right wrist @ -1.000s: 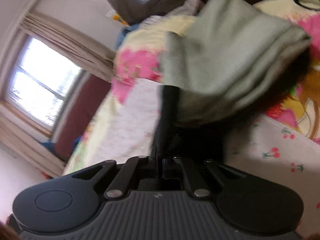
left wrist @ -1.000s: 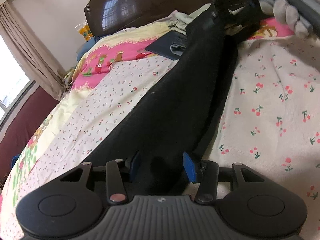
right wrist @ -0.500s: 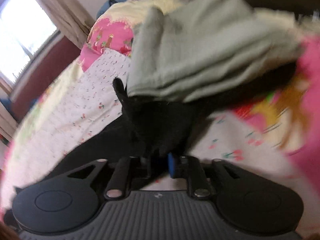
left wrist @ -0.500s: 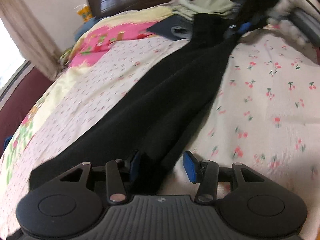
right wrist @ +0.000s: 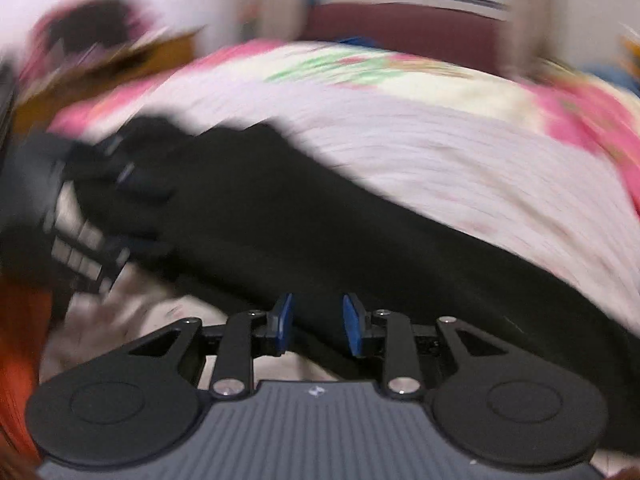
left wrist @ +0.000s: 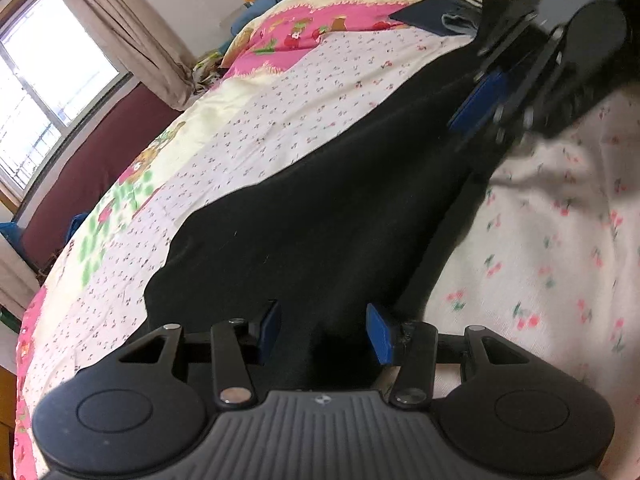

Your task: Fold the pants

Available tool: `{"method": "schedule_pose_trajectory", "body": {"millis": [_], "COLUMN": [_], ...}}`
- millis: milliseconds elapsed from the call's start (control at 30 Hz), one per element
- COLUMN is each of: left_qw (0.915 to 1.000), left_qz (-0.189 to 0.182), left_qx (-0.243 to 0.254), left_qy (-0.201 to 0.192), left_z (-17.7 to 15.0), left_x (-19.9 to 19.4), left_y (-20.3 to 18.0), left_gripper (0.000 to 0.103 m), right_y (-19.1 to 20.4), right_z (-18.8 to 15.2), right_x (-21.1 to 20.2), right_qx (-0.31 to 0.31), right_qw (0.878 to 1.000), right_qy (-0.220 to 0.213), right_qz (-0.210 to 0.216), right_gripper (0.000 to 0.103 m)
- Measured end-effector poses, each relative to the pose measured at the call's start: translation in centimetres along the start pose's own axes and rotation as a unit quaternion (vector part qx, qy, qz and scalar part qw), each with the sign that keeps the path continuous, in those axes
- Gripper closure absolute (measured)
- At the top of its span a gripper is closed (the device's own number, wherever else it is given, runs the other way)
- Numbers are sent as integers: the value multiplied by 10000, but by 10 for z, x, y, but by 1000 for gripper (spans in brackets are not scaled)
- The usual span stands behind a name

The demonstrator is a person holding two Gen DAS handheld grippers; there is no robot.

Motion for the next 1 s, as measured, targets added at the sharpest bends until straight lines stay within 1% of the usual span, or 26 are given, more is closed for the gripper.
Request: {"method": "schedule_pose_trajectory", "body": {"millis": [33, 67, 133, 200, 233, 267, 333, 400, 467, 533, 600, 633, 700, 767, 800, 833, 900, 967, 1000], "left_qw": [10000, 10000, 9997, 9991, 9990, 9990, 9992, 9979, 9958, 9945, 9956, 9960, 9968, 9972, 9967, 9954, 9901, 9841, 9802], "left_qz": [-13, -82, -199, -229, -196, -179, -303, -625, -865, -959, -828, -782, -769, -696, -631, -575, -408, -150, -35], "left_qx": [15, 35, 153, 347, 409, 410, 258, 39, -62, 3, 191, 203, 16, -247, -434, -643, -1186, -1650, -1915], "left_qy": [-2, 16, -9, -58, -50, -25, 73, 179, 290, 421, 407, 394, 232, -78, -263, -411, -638, -634, -508], "left_z": [-1, -3, -2, -3, -4, -4, -4, -6, -11, -17, -20, -19, -14, -1, 8, 16, 33, 43, 44], "left_x": [4, 7, 13, 16, 20, 23, 28, 24, 22, 22, 17, 13, 1, -9, -10, -9, 5, 28, 41], "left_y": [0, 0, -5, -11, -12, -12, -8, -1, 0, -7, -13, -12, -4, 11, 19, 26, 40, 49, 54], "left_gripper": [41, 41, 41, 41, 41, 41, 43, 49, 49, 49, 49, 49, 48, 47, 45, 42, 41, 41, 41], "right_y": [6, 12, 19, 25, 26, 24, 20, 23, 27, 26, 20, 14, -5, -26, -38, -50, -80, -105, -113], "right_z": [2, 7, 10, 13, 13, 16, 19, 17, 9, 7, 13, 21, 40, 67, 79, 91, 115, 126, 132], "right_x": [7, 18, 31, 43, 48, 53, 56, 48, 40, 43, 41, 37, 20, 12, 13, 20, 50, 84, 104], "right_qx": [-281, -532, -824, -1156, -1173, -1025, -717, -635, -562, -505, -351, -141, 334, 572, 674, 799, 1152, 1564, 1675], "right_qw": [9996, 9983, 9956, 9922, 9920, 9933, 9949, 9944, 9932, 9918, 9909, 9913, 9886, 9860, 9851, 9837, 9779, 9702, 9662], "right_qy": [76, 206, 378, 423, 449, 525, 631, 727, 818, 948, 1011, 942, 601, 138, -43, -187, -399, -400, -311], "right_qz": [12, 109, 256, 173, 114, 131, 311, 422, 604, 692, 812, 912, 1338, 1563, 1583, 1601, 1699, 1809, 1936], "right_gripper": [74, 74, 70, 68, 71, 74, 90, 96, 96, 96, 94, 92, 92, 80, 68, 65, 65, 64, 64]}}
Point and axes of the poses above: each gripper's, at about its wrist camera, not at the fingertips, and x roughly the way its jaws point, y to its left, z to its top, the point moved 4 cm from there along x, roughly the way its jaws point, and after that the axes turned 7 degrees about y, right-handed, at the moved point
